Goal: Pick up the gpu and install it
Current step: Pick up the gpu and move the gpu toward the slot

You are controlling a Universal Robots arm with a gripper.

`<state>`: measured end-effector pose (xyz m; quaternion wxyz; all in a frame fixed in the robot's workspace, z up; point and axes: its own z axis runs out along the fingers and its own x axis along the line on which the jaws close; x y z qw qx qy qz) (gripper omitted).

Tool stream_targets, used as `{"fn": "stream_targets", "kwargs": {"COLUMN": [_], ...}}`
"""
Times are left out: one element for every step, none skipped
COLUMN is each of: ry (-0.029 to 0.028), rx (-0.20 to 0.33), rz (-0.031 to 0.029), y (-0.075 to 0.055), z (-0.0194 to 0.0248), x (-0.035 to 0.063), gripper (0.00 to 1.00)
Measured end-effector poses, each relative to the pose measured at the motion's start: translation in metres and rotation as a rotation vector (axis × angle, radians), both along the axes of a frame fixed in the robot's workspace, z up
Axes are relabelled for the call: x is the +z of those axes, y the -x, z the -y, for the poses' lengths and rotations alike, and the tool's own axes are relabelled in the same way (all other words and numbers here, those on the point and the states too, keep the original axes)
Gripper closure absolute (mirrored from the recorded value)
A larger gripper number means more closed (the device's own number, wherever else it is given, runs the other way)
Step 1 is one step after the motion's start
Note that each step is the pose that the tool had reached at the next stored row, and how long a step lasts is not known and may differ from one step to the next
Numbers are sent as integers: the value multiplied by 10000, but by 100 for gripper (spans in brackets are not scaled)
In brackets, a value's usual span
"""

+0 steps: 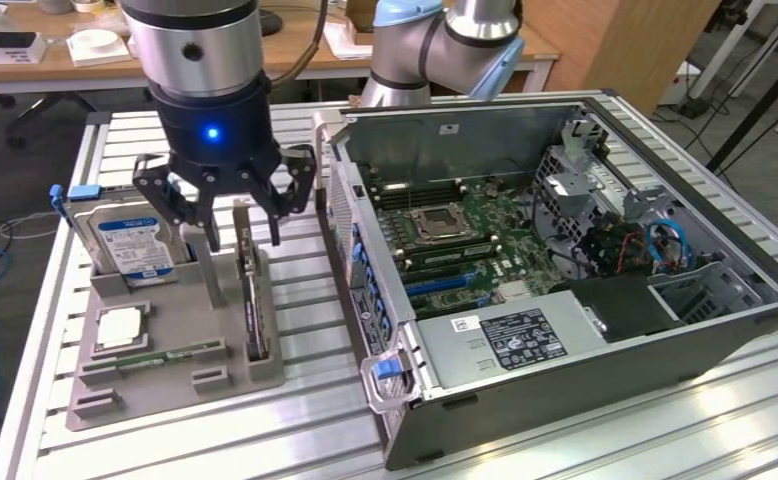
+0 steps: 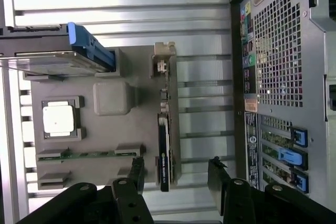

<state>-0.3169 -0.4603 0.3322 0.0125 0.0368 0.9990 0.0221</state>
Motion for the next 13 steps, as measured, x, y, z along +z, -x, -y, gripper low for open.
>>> {"fn": "stream_targets", "kwargs": {"ry": [0, 0, 0, -1, -1, -1, -1, 0, 0, 0, 0, 1, 0], "rx": [0, 0, 0, 0, 0, 0, 0, 0, 1, 0, 0, 0, 0], "rz": [0, 0, 1, 1, 1, 2, 2, 1, 0, 1, 1, 0, 0], "y": [0, 0, 0, 0, 0, 0, 0, 0, 0, 0, 0, 0, 0], "z": [8, 15, 22, 29, 34, 39, 43, 48, 53, 58, 63, 67, 71], "x": [-6, -12, -18, -24, -30, -36, -42, -47, -53, -61, -68, -73, -79], "gripper": [40, 40, 40, 40, 40, 40, 40, 40, 40, 40, 40, 40, 40]}}
